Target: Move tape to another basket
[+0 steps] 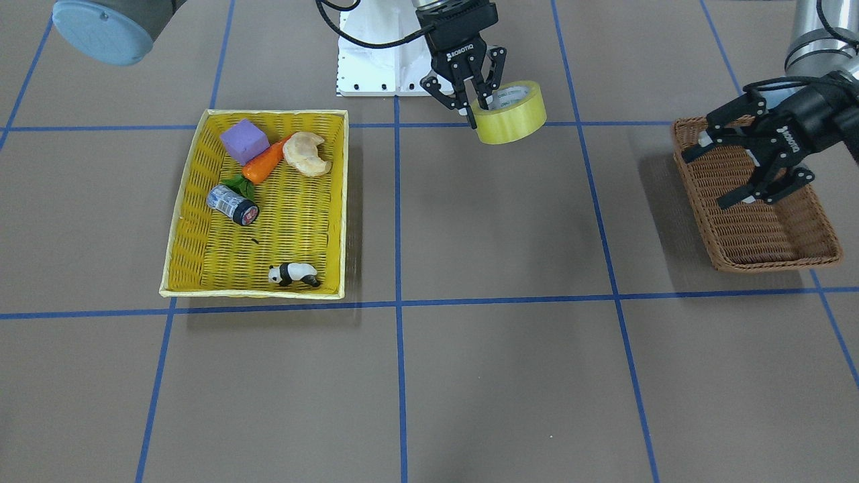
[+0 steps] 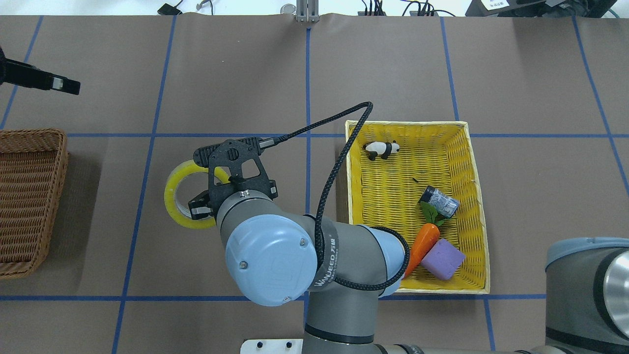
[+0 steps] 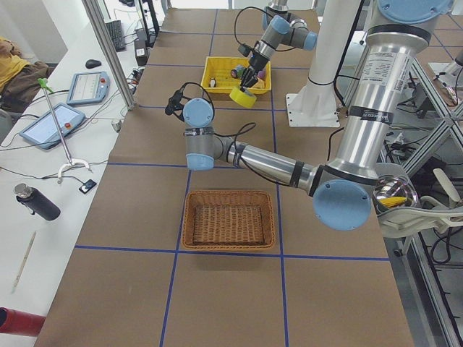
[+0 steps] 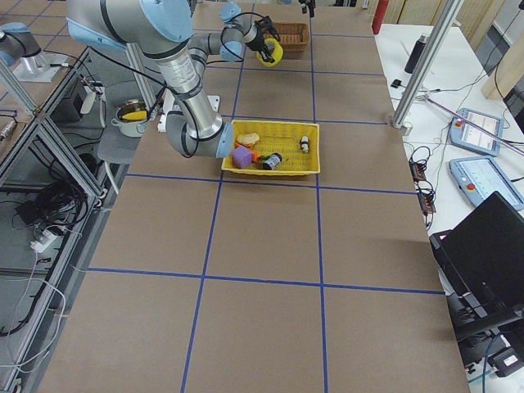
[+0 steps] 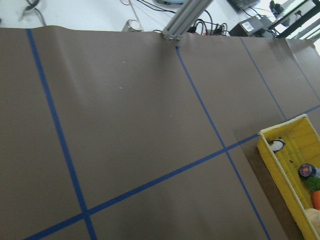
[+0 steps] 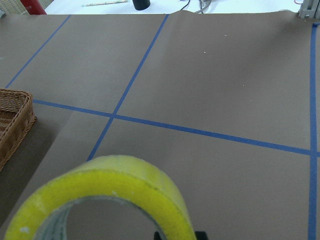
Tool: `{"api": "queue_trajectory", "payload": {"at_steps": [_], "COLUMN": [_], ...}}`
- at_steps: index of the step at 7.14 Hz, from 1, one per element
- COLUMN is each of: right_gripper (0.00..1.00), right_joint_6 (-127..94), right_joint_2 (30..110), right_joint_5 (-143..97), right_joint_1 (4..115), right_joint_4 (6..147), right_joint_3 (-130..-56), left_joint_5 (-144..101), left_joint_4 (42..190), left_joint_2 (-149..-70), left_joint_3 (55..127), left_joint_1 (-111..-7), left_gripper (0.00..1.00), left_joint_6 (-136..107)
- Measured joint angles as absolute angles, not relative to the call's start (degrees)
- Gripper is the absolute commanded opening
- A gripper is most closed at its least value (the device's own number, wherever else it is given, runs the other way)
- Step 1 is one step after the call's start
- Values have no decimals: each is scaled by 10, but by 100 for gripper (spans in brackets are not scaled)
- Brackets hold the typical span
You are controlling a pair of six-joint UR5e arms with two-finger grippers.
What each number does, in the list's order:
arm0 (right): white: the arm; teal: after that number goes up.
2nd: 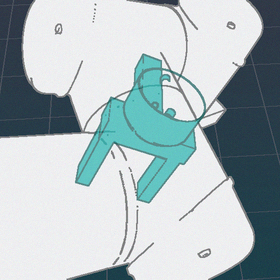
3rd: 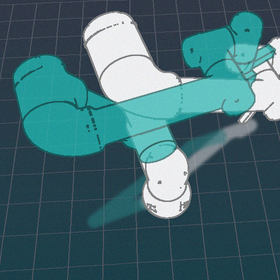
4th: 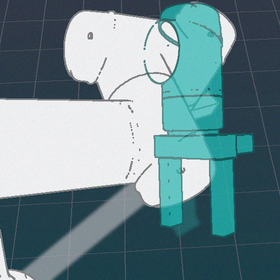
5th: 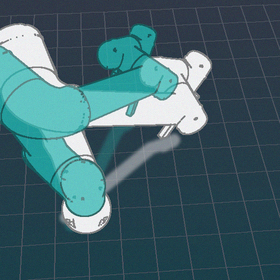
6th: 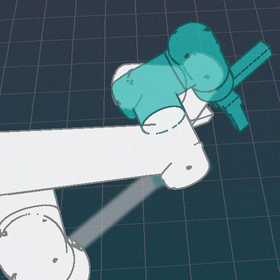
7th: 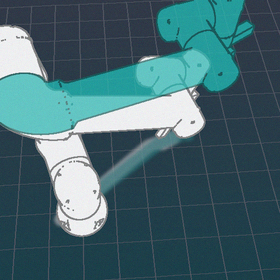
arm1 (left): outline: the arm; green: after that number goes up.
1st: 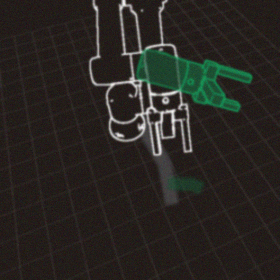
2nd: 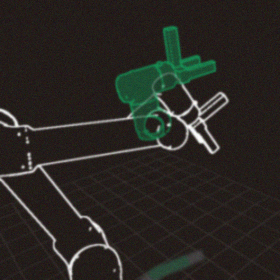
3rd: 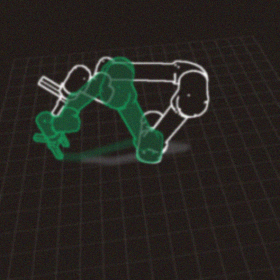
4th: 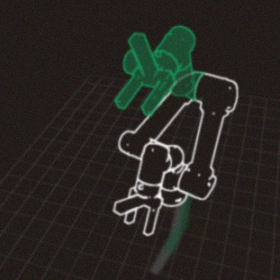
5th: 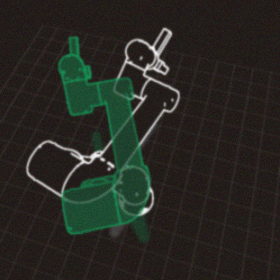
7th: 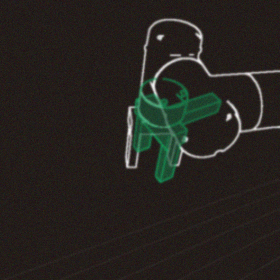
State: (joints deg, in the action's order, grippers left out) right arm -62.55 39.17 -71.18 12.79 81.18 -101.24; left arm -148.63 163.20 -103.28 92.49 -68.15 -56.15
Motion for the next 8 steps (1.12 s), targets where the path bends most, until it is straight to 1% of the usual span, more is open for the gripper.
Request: {"api": "queue_trajectory", "payload": {"at_steps": [3,6,8], "right_gripper": [0,0,0], "right_joint_6": [-627,-621,-617], "right_joint_2": [379,376,374], "right_joint_5": [-710,-730,-764], "right_joint_1": [134,183,232], "right_joint_4": [798,795,793], "right_joint_3": [-997,-981,-956], "left_joint_5": [-1486,-1486,-1485], "left_joint_4": [1655,1658,1653], "left_joint_2": [-1042,-1045,-1063], "left_joint_3": [946,947,936], "left_joint_1": [-612,-596,-589], "left_gripper": [97,97,97], "left_joint_6": [-563,-563,-563]}}
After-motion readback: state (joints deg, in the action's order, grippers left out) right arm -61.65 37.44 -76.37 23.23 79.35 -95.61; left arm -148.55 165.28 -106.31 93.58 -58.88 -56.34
